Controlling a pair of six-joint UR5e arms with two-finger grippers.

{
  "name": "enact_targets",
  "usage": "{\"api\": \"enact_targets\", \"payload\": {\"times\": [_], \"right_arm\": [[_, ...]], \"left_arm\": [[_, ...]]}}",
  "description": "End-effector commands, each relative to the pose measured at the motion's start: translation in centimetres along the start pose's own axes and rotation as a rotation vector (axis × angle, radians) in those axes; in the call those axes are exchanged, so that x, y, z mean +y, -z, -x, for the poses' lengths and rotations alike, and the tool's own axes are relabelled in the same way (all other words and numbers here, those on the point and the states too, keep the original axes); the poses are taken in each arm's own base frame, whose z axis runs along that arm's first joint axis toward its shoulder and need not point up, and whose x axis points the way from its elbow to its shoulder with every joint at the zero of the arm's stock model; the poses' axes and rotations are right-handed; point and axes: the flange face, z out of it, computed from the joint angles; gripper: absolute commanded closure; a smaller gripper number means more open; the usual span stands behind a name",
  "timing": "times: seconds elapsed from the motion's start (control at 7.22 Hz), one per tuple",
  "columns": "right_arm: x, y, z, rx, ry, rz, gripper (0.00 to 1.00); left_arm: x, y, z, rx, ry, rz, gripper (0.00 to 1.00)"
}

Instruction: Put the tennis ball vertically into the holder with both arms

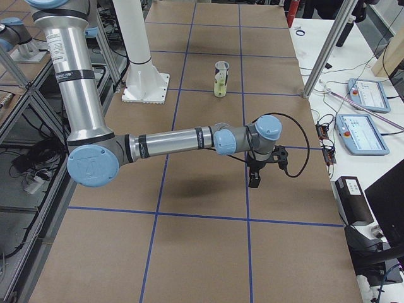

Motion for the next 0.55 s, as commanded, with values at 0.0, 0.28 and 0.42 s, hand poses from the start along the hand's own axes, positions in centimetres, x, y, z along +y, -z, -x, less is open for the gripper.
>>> {"api": "enact_targets", "payload": {"times": [0.0, 0.28, 0.42], "right_arm": [[0.3, 0.3, -1.8, 0.008, 0.018, -0.002, 0.01], [0.3, 1.6, -4.6, 0.016, 0.084, 0.012, 0.01], [0.5, 2.0, -5.2, 0.016, 0.067, 0.012, 0.01]], "left_arm": [[-0.1, -0.3, 0.2, 0.001, 0.003, 0.006, 0.01], [0.1, -0.4, 0.5, -0.003, 0.009, 0.008, 0.01], [0.0, -0.1, 0.2, -0.002, 0.002, 0.002, 0.01]]}}
